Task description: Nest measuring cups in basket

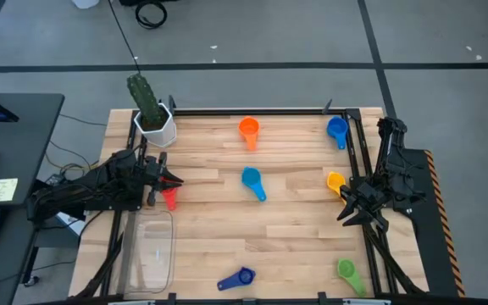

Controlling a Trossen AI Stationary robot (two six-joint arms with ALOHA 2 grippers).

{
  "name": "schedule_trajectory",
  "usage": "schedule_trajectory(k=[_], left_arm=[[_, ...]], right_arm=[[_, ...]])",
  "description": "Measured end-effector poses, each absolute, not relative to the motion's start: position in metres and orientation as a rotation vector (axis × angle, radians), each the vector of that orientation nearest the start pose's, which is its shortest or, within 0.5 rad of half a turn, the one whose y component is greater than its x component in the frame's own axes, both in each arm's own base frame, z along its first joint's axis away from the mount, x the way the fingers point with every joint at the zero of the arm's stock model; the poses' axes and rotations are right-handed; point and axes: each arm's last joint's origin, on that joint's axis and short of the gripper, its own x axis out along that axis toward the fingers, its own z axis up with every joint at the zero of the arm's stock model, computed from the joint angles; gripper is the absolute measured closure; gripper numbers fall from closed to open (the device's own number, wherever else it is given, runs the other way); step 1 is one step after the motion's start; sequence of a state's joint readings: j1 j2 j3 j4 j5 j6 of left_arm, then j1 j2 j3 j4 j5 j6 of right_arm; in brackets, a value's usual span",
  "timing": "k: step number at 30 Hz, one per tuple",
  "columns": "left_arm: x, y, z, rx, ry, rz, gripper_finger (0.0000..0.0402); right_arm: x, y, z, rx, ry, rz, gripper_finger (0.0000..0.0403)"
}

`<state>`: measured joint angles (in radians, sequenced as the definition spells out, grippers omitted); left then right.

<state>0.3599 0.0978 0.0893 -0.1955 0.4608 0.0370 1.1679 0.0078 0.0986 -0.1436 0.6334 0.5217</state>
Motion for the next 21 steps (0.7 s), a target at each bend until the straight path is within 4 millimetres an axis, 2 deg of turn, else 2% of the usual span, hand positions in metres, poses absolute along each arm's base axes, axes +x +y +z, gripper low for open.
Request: schedule_trajectory(k=[11, 21], left_arm=[[0.0938, 0.0221, 0.1730, -0.026, 0.138, -0.083, 0.0349], [0.0940, 0.0257, 0.1739, -0.088, 0.131, 0.045, 0.0349]], right_arm=[[0.0493, 0.0720, 0.1826, 0.467, 0.172, 0.512, 0.0289], [0.0493, 0.0720, 0.1826, 0.466, 0.172, 0.512, 0.0289]])
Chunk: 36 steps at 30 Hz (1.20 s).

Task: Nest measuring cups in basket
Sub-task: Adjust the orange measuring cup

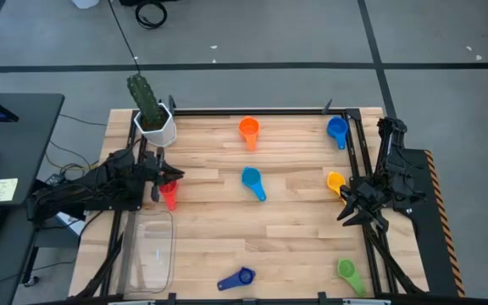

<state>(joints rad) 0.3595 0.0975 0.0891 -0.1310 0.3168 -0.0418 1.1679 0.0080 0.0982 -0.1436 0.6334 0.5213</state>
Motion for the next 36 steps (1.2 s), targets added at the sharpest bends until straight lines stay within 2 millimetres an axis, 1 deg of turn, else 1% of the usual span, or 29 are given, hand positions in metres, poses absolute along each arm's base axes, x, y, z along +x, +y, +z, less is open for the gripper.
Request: schedule_trajectory(k=[9, 31, 33, 36], left_arm=[[0.0940, 0.0258, 0.1740, -0.087, 0.130, 0.049, 0.0349], [0.0937, 0.0297, 0.1762, -0.082, 0.111, 0.183, 0.0349], [0.0937, 0.0302, 0.1772, -0.104, 0.099, 0.199, 0.0349], [0.0937, 0.0305, 0.1778, -0.126, 0.090, 0.211, 0.0349]], right_arm=[[0.0493, 0.0720, 0.1826, 0.467, 0.172, 0.513, 0.0289], [0.0493, 0.0720, 0.1826, 0.456, 0.169, 0.513, 0.0289], [0.0496, 0.0716, 0.1832, 0.403, 0.145, 0.501, 0.0289], [0.0506, 0.0695, 0.1912, 0.433, 0.065, 0.437, 0.0289]])
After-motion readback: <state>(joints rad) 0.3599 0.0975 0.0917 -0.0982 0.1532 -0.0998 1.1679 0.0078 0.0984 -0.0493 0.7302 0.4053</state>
